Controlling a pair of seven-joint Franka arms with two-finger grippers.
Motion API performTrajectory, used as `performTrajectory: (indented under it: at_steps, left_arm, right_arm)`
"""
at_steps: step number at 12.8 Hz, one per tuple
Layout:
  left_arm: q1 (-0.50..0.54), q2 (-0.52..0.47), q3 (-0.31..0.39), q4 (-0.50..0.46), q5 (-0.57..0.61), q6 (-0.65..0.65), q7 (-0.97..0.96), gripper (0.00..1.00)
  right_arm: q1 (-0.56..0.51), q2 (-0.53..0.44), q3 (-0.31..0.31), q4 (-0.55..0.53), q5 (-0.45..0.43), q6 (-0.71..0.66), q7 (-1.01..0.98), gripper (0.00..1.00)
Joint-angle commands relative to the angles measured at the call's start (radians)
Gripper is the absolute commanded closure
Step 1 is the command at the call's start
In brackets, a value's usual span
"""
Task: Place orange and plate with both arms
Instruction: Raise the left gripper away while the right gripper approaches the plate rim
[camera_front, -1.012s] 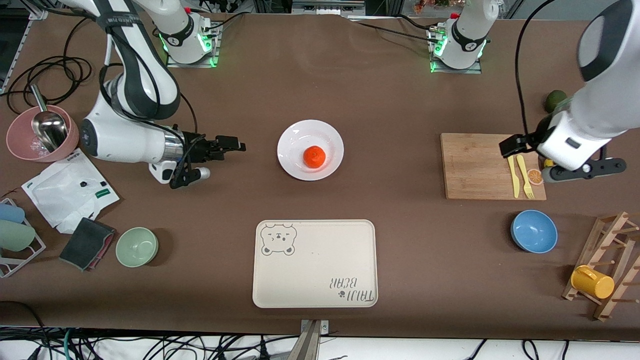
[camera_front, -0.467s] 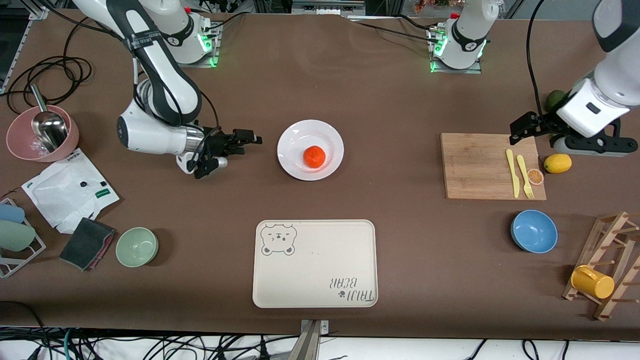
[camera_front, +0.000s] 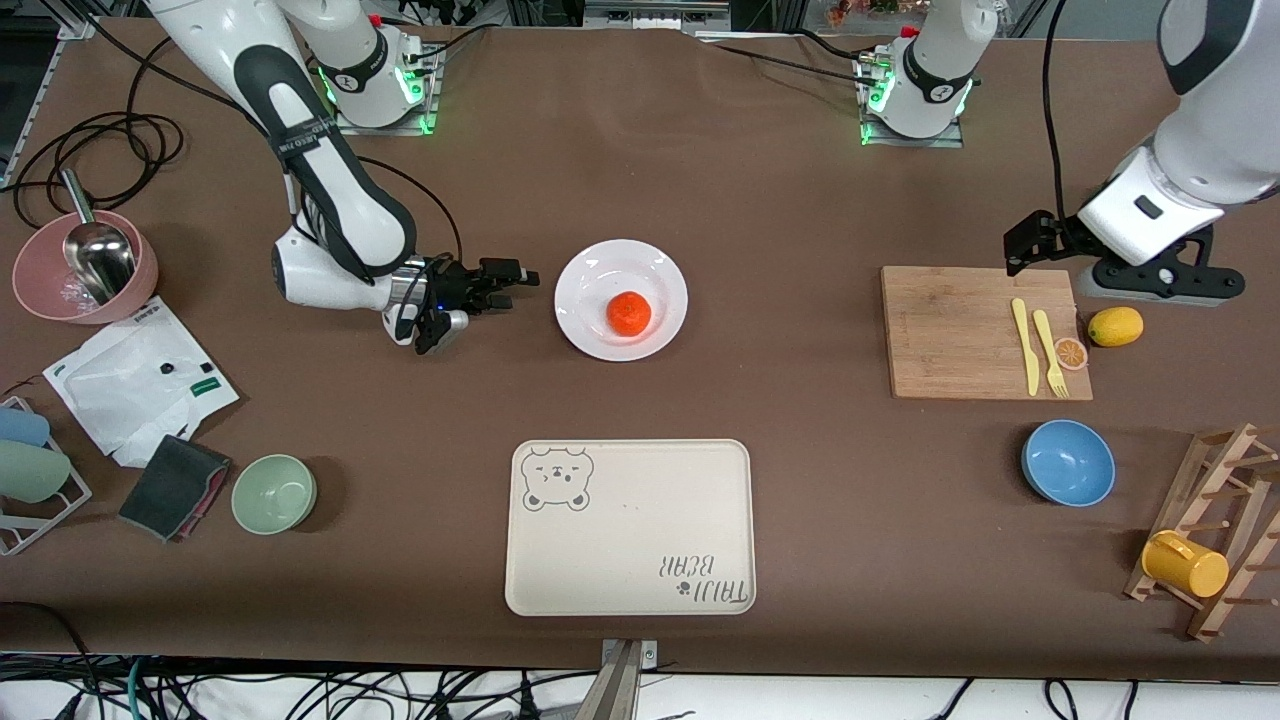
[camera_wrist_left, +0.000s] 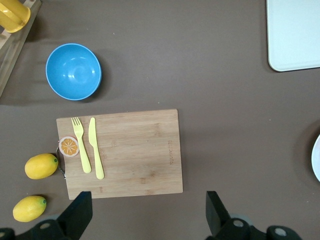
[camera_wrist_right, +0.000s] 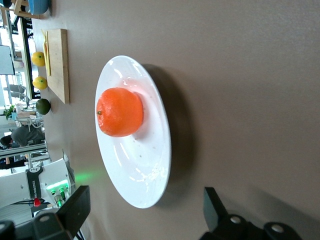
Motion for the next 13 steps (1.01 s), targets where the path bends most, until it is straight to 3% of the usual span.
performTrajectory:
  at_steps: [1, 8, 13]
  left_arm:
    - [0.019, 0.028, 0.000, 0.051, -0.026, -0.031, 0.010, 0.00]
    - [0.031, 0.031, 0.000, 0.059, -0.025, -0.038, -0.058, 0.00]
    - [0.033, 0.031, 0.000, 0.059, -0.025, -0.055, -0.056, 0.00]
  right_arm:
    - [-0.006, 0.031, 0.046, -0.002, 0.084, 0.064, -0.034, 0.01]
    - [-0.006, 0.079, 0.078, 0.000, 0.166, 0.114, -0.098, 0.38]
    - [-0.006, 0.096, 0.078, 0.000, 0.172, 0.116, -0.101, 0.48]
